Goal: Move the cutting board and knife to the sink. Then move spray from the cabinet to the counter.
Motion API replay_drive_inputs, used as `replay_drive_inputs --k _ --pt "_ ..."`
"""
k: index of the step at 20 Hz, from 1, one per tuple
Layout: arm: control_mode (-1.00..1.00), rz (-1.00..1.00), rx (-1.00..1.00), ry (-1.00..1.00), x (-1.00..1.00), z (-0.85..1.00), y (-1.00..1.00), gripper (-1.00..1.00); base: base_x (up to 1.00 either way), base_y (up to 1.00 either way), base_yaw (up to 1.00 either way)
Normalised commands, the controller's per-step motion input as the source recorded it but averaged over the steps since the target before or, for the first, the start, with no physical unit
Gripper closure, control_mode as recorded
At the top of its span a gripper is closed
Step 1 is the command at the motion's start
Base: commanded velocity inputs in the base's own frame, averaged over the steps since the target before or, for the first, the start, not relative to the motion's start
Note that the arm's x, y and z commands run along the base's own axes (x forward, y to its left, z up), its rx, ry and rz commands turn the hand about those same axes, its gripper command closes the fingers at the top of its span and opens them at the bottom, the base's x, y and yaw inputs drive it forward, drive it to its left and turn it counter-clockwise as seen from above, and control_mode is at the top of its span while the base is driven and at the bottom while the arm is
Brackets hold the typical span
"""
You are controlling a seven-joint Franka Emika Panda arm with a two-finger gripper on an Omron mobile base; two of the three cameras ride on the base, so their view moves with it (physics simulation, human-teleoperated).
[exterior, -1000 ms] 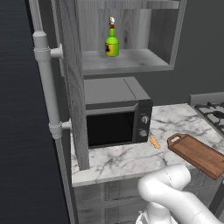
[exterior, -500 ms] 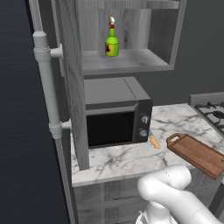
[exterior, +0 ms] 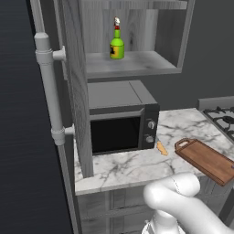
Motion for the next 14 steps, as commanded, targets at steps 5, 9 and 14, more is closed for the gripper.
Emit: replay_drive_inputs --k 5,9,14 --pt "-1.00 -0.02 0.00 0.10 -0.05 0.18 -0.08 1.00 0.00 0.00 0.00" --pt "-1.00 0.00 0.01 0.06 -0.12 0.30 -0.06 1.00 0.00 0.00 0.00" --pt "-1.00 0.00 0.06 0.10 -0.17 0.37 -0.08 1.00 0.00 0.00 0.00"
